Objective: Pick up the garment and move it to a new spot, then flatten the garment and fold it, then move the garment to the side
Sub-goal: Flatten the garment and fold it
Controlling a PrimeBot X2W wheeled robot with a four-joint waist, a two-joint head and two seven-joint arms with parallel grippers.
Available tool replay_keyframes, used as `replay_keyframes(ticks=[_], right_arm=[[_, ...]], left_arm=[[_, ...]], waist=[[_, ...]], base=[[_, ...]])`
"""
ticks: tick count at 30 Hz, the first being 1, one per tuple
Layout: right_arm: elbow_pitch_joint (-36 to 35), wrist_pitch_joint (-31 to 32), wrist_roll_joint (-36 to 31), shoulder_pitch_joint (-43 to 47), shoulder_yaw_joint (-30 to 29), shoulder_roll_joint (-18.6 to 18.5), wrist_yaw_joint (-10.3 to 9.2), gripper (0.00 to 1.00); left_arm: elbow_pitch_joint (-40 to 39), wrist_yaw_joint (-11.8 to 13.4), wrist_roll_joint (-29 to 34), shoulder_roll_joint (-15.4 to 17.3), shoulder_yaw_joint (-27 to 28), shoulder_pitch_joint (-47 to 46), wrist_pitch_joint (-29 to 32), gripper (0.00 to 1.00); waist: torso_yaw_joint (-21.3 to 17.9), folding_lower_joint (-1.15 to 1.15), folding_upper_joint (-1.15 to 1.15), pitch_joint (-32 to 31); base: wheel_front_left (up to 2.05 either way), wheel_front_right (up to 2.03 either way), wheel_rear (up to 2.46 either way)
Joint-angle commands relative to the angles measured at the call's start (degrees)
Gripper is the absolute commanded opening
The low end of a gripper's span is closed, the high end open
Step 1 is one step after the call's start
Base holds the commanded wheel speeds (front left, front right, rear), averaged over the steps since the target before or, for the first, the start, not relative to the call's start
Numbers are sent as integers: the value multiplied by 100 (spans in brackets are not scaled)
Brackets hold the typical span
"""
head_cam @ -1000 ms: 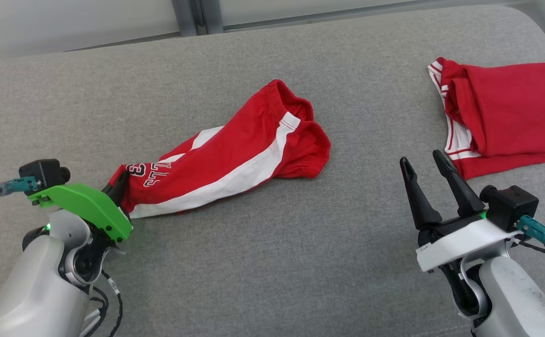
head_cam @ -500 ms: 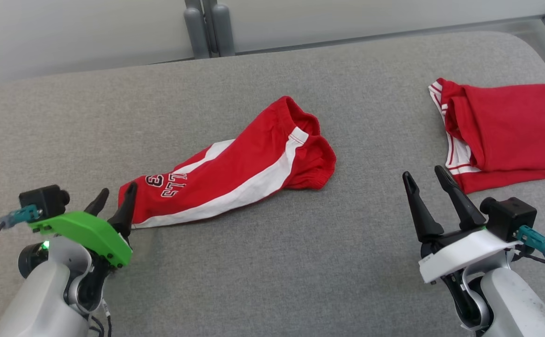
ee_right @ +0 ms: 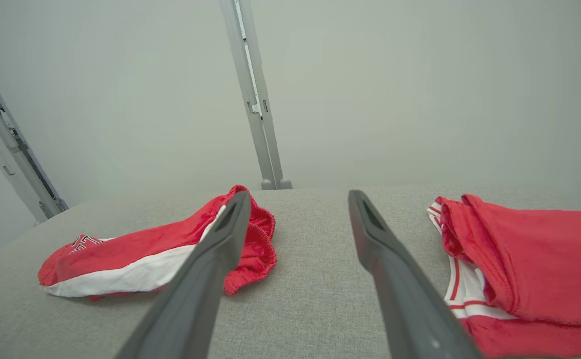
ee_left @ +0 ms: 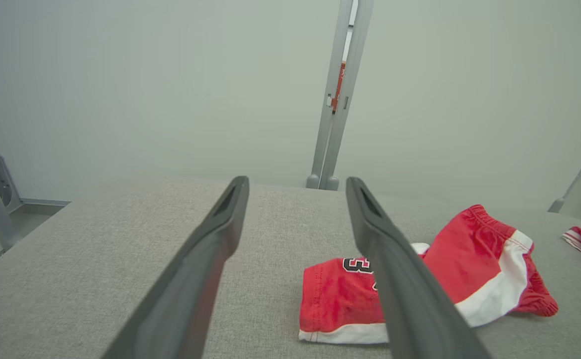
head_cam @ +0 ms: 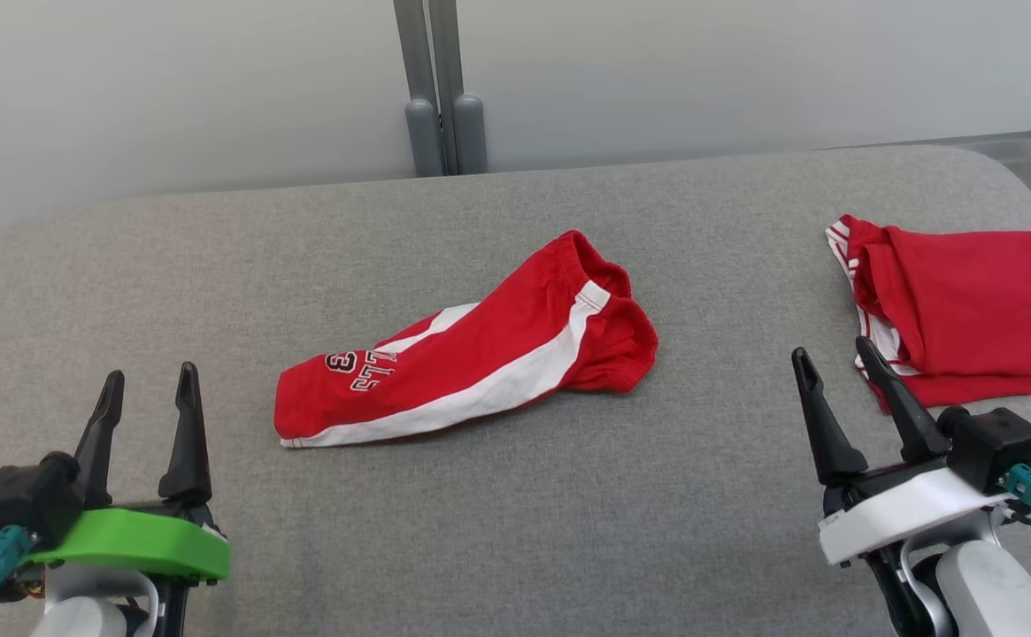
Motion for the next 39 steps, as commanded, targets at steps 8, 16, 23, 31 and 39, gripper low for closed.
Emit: replay_keyframes(ticks=[8, 16, 23, 31, 39], right_arm=[[-481, -13, -606, 368, -381, 173, 0, 100], [-619, -13, -808, 473, -385, 254, 0, 100], [-593, -13, -777, 444, -327, 203, 0, 100], [-481, -13, -733, 344, -186, 127, 0, 100], [29, 64, -597, -279, 346, -171, 0, 100]], left_arm=[[-565, -81, 949, -665, 844, 953, -26, 100], [-388, -548, 1407, -1133, 1255, 1156, -23, 100], [-299, -796, 1691, -1343, 1483, 1092, -22, 100], [-111, -962, 1918, -1483, 1554, 988, -24, 100], [322, -1095, 1939, -1418, 1283, 574, 159, 100]], waist=[[-45, 0, 0, -145], [-42, 0, 0, -192], [-32, 0, 0, -203], [23, 0, 0, -208], [124, 0, 0, 153]], base=[[0, 0, 0], [0, 0, 0], [0, 0, 0], [0, 0, 0], [0, 0, 0]])
